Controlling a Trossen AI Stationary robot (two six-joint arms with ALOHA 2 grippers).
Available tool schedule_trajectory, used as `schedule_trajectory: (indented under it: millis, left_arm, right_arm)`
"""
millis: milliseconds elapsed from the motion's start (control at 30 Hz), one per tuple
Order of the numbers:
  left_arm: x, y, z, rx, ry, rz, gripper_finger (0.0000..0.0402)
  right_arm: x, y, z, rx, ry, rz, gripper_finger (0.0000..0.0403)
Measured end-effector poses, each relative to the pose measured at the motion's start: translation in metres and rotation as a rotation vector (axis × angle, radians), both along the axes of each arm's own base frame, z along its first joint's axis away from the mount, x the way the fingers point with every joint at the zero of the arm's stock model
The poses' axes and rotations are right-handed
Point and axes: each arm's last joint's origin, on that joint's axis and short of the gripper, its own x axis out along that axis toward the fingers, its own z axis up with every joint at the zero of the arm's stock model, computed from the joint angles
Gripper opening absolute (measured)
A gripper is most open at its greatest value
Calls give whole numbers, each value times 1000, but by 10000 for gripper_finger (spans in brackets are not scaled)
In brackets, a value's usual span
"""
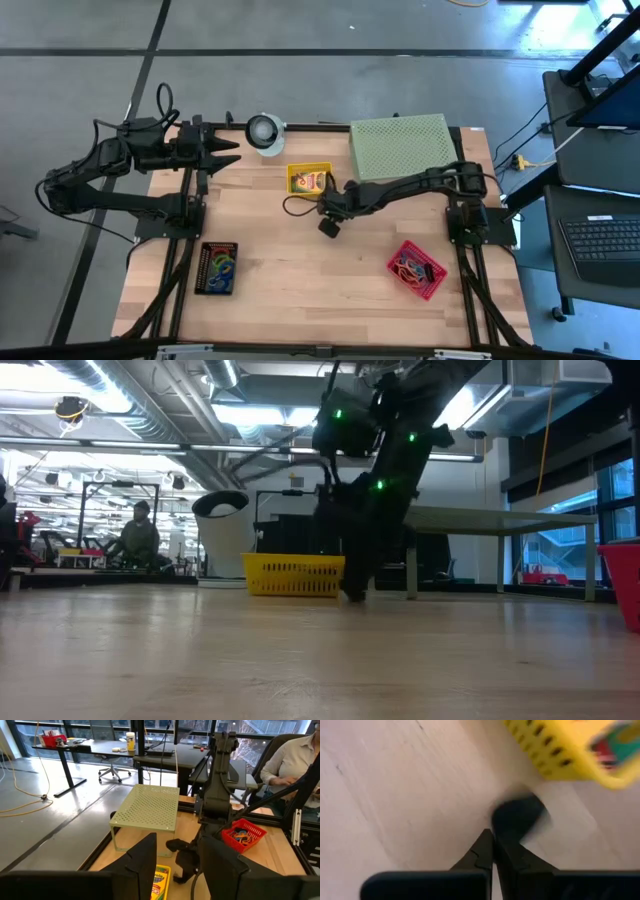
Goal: Pick & Place Office Desk Supplies
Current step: Put the black rubber band into the red bin
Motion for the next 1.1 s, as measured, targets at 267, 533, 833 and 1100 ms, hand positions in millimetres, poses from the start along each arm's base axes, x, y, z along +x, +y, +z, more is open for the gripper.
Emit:
schedule_trajectory:
  millis: [267, 533, 833, 1100]
  left_arm:
    - [0, 0, 0, 0, 0, 0, 141]
    - [0, 0, 0, 0, 0, 0, 141]
    - [0, 0, 0, 0, 0, 0, 141]
    - [0, 0, 0, 0, 1, 0, 141]
  right_arm:
    - [-5, 17, 39, 115, -114, 58, 3]
    - [-33, 59, 82, 211, -125, 101, 1]
    - [-102, 114, 127, 178, -56, 78, 1]
    - [-190, 152, 107, 293, 49, 6, 0]
